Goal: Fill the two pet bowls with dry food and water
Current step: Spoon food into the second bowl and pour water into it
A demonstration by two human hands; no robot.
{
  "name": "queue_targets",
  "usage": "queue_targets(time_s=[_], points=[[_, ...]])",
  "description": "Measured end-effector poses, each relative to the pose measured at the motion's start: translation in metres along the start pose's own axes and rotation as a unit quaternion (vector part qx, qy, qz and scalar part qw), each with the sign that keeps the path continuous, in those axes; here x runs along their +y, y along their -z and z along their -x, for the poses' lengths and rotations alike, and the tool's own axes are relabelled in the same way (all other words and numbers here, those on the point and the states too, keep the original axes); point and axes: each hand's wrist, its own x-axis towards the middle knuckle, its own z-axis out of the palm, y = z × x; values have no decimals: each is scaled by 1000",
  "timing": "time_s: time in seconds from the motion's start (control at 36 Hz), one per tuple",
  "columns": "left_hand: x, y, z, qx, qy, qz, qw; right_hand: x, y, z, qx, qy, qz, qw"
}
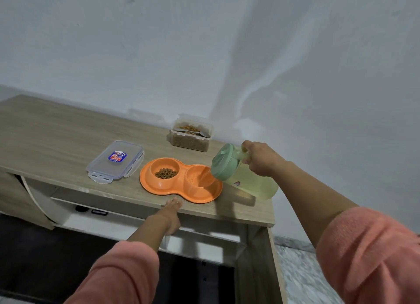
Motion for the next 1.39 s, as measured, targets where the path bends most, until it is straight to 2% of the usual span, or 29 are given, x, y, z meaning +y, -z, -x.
queue_targets(time_s=[0.5, 0.81, 0.97, 1.11, 1.39], points=[[0, -2, -2, -3, 8, -8, 1000, 2, 2, 2, 15, 7, -7, 1000], [-1, -1, -2, -1, 5, -4, 1000, 29, -16, 11, 57, -45, -94, 993], [-4, -3, -2, 8, -1, 0, 1000, 48, -30, 26, 104, -117, -230, 961], [-3, -1, 1, 4, -6, -1, 1000, 58, -49, 38, 135, -163, -331, 920], [4, -2, 5, 10, -3, -20, 1000, 54, -84, 53, 199, -216, -435, 851]])
